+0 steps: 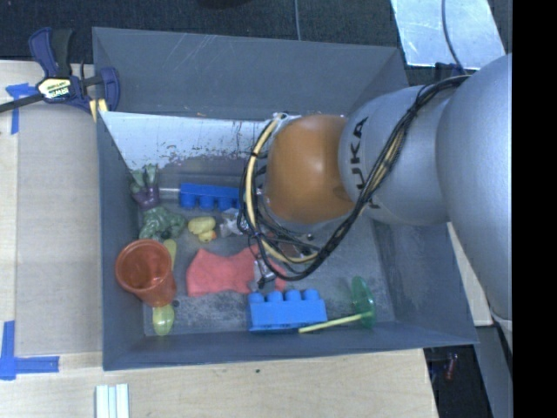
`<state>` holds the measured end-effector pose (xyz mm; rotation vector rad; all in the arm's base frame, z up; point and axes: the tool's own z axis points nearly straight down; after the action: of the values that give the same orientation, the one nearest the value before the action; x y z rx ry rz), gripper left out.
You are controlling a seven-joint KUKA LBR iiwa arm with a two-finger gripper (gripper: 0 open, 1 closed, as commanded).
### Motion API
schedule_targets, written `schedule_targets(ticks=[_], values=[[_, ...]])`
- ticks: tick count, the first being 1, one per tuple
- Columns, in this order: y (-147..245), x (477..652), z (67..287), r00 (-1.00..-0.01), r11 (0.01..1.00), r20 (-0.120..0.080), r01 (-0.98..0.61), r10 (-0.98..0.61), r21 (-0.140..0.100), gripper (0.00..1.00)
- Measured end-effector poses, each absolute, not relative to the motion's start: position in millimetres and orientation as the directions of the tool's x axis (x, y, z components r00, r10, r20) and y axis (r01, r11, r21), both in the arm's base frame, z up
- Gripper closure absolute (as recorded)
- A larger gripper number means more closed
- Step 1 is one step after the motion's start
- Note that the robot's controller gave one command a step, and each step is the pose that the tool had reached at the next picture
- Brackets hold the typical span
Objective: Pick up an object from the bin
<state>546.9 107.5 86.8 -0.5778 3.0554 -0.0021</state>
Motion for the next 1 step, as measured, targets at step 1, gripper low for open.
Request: schedule_targets(ticks=[1], values=[[95.6, 550.1, 72.2, -0.956, 0.957, -0.037, -0.291, -0.291, -0.005, 1.0]])
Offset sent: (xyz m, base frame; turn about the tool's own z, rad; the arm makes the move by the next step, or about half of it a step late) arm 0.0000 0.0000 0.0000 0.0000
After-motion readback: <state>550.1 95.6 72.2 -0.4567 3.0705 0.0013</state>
